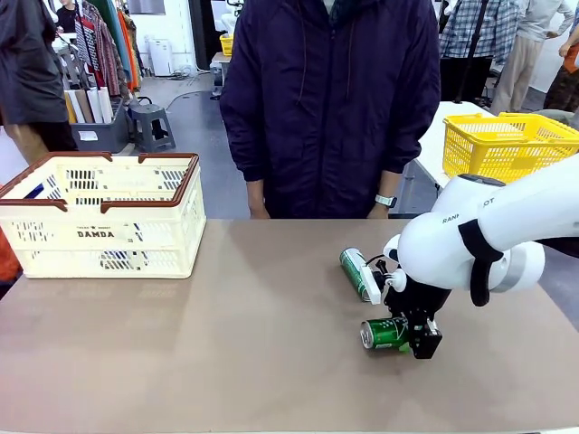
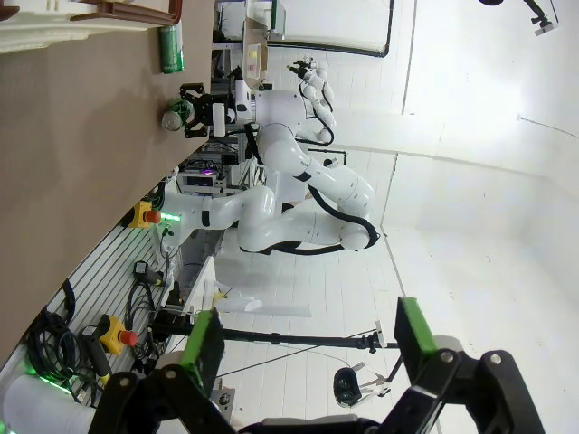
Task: Place the drinks into the Shopping basket.
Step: Pick up one drink and place it into the Shopping basket.
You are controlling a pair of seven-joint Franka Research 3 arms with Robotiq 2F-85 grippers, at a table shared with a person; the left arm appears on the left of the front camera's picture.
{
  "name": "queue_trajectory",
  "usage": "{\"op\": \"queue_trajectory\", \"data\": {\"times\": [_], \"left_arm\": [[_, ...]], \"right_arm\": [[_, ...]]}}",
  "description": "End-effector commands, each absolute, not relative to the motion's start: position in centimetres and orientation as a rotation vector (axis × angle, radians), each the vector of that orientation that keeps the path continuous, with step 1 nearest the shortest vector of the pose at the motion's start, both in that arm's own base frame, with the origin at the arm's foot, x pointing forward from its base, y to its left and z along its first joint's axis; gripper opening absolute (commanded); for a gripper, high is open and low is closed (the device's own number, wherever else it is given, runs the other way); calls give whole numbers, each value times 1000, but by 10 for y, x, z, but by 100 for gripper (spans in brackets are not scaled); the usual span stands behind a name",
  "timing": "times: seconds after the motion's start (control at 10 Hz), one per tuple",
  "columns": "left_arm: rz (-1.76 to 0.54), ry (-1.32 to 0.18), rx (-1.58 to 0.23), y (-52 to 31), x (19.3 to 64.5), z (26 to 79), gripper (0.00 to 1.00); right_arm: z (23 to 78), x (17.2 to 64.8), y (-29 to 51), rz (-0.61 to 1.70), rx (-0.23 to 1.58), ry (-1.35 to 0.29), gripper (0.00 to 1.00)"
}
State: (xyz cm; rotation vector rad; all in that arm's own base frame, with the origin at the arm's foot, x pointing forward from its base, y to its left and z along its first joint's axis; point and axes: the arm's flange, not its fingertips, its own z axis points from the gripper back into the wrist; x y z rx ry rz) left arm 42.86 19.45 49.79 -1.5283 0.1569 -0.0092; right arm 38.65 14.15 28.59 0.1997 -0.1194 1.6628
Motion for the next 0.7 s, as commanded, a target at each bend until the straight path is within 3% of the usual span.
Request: {"op": "queue_trajectory", "data": {"times": [0.0,0.2,0.6], "left_arm": [[0,153,-1542,197,426,502,100],[0,153,-1542,197,426,502,100],[0,153,-1542,197,426,502,100]], "right_arm": [[295,372,138,1624,189,-132,0],[322,364,152,1505,140,-93,0],[399,349,235,1094,274,2,0]]}}
